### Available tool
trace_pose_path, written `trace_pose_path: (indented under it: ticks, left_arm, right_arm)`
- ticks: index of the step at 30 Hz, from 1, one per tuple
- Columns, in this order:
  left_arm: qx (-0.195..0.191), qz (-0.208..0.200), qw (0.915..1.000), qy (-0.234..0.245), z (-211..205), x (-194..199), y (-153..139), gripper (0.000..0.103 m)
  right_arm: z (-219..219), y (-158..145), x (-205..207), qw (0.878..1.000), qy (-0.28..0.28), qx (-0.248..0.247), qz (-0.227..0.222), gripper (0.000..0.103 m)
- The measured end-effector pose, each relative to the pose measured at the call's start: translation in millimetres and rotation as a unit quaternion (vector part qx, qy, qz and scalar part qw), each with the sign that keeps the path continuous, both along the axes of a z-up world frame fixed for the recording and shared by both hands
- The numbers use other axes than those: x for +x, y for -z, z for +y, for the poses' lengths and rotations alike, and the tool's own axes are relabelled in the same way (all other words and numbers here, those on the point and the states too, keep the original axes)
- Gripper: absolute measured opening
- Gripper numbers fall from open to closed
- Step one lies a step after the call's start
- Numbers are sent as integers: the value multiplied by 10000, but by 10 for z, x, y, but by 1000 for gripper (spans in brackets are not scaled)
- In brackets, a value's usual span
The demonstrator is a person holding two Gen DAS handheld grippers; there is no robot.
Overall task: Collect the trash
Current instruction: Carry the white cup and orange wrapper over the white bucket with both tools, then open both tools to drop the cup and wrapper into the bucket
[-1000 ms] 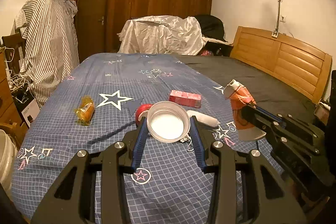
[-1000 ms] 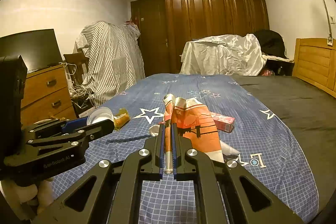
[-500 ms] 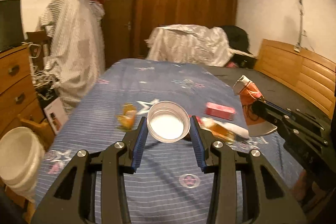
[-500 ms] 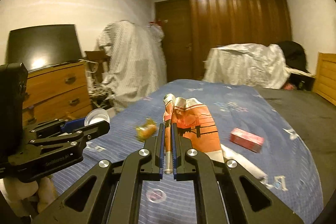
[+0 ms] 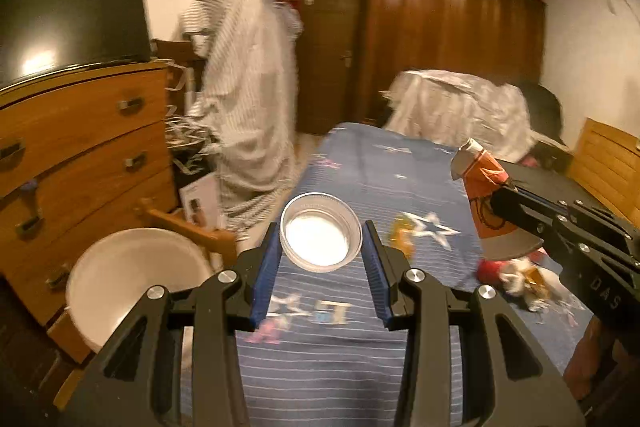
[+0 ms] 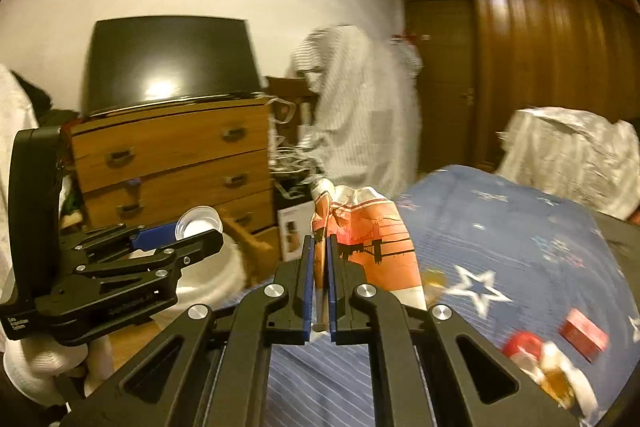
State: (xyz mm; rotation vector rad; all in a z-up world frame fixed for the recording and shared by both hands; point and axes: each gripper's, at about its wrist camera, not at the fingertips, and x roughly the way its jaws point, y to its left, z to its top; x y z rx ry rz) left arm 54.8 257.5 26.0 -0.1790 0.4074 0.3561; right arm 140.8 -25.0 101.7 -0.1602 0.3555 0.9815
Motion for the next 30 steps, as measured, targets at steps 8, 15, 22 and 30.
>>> trace_pose_path:
  ticks: [8,15,22,30]
  left_arm:
    - [-100,73,9974,-713,733,-338,-65,39]
    - [-217,275,9933,-1104,1280,-528,-51,39]
    - [-493,654,9880,-1309,1887,-508,96,39]
    - [-993,1358,9785,-1193,2430,-288,574,39]
  right_arm:
    - [1203,-198,-107,9975,-674,-135,167,7]
    - [2127,-172,-89,9903,-1189,-465,541,7]
    - [3027,132,124,9678,-1729,-1180,1399,7]
    - [3815,692,356,9325,-1934,-2097,2216,7]
